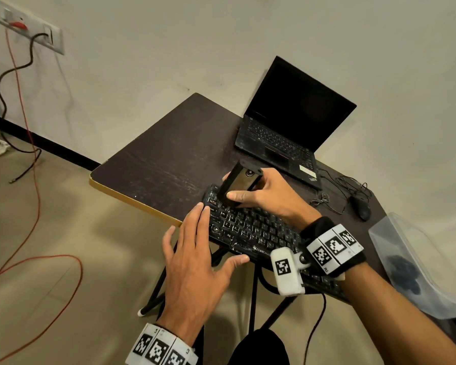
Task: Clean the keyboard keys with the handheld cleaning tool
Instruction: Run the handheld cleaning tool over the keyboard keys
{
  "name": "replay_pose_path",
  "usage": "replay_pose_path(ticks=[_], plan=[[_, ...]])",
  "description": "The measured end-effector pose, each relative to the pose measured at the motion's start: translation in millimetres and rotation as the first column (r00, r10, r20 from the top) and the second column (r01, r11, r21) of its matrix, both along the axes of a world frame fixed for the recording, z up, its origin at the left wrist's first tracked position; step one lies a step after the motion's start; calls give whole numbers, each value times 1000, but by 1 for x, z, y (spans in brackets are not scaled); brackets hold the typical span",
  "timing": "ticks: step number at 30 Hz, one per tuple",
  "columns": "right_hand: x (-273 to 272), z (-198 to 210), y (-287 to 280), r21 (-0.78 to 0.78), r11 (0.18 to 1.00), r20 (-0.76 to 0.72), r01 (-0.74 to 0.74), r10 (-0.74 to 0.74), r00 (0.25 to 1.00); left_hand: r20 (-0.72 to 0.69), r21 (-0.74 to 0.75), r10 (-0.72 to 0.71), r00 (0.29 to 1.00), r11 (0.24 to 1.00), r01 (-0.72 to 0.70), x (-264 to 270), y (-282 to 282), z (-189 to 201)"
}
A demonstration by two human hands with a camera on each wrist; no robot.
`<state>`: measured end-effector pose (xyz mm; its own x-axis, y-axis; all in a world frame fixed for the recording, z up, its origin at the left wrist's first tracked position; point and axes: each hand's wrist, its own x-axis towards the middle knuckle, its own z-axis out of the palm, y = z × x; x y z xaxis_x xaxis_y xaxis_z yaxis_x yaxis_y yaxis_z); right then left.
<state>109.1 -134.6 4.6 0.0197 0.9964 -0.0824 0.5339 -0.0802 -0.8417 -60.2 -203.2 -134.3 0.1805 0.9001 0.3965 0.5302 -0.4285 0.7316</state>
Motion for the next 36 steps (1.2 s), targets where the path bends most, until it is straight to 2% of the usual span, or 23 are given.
replay_pose_path(ticks=[4,8,11,15,18,22,26,29,33,36], plan=[[0,-1,5,57,998,18,36,-37,999,1,-14,-7,1000,1000,7,0,0,0],[-3,1,9,3,1000,11,-10,10,1000,14,-11,-2,1000,1000,2,0,0,0],[-2,-2,12,78,997,71,20,-25,997,18,-14,-4,1000,1000,4,0,0,1],[-7,-3,15,10,1000,4,-27,27,1000,31,-13,9,999,1000,-9,1,-1,0],[-9,-2,18,57,998,34,11,-13,999,40,-17,23,999,1000,-23,3,-1,0],[-14,-2,21,1,999,25,-42,42,999,39,-23,67,997,998,-67,4,-2,1],[-15,-3,24,57,998,66,-5,1,998,7,-30,78,997,997,-78,3,-1,1],[-17,-1,24,-5,999,45,-46,46,998,-13,-30,85,996,996,-85,2,-1,1],[-15,-4,26,68,998,116,-3,-5,993,-23,-31,79,997,996,-80,2,-1,2],[-14,0,23,10,998,72,-61,60,996,-24,-27,83,996,996,-84,2,-1,1]])
